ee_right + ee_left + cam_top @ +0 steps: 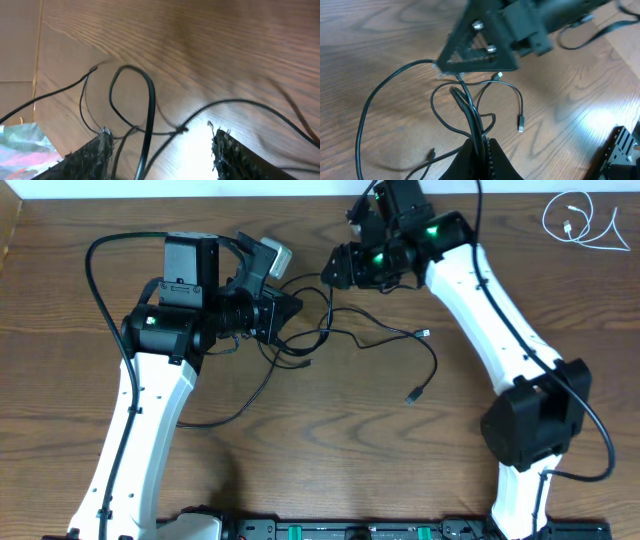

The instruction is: Untangle cables

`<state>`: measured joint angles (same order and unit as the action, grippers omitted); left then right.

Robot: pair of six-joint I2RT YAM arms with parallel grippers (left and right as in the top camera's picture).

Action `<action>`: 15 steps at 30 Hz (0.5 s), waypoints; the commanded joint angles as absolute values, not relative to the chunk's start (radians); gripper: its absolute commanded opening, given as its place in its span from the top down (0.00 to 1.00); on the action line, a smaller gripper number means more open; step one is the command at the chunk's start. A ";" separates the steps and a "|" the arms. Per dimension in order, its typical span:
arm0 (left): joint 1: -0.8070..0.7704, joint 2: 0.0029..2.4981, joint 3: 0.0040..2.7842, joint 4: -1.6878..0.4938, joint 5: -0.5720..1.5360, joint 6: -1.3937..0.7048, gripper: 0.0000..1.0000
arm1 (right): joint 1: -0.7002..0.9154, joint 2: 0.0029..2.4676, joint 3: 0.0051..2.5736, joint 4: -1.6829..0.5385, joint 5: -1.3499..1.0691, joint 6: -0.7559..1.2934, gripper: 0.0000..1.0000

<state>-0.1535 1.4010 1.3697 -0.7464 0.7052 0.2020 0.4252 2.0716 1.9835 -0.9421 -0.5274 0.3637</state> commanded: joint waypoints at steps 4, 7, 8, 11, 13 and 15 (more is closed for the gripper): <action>-0.154 1.402 1.369 -0.768 0.722 0.271 0.93 | 0.429 2.097 1.987 -0.890 -0.605 0.389 0.38; -0.154 1.407 1.366 -0.774 0.722 0.277 0.93 | 0.436 2.104 1.987 -0.889 -0.605 0.389 0.39; -0.154 1.407 1.366 -0.773 0.722 0.278 0.93 | 0.440 2.109 1.987 -0.889 -0.605 0.389 0.38; -0.154 1.407 1.366 -0.773 0.722 0.281 0.93 | 0.454 2.134 1.987 -0.891 -0.606 0.397 0.39; -0.154 1.407 1.366 -0.774 0.721 0.281 0.93 | 0.462 2.148 1.986 -0.890 -0.613 0.397 0.41; -0.154 1.407 1.366 -0.774 0.722 0.281 0.93 | 0.466 2.152 1.986 -0.888 -0.612 0.397 0.43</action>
<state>-0.1535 1.4010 1.3693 -0.7746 0.7052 0.2634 0.4530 2.1284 1.9831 -0.8921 -0.5934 0.3851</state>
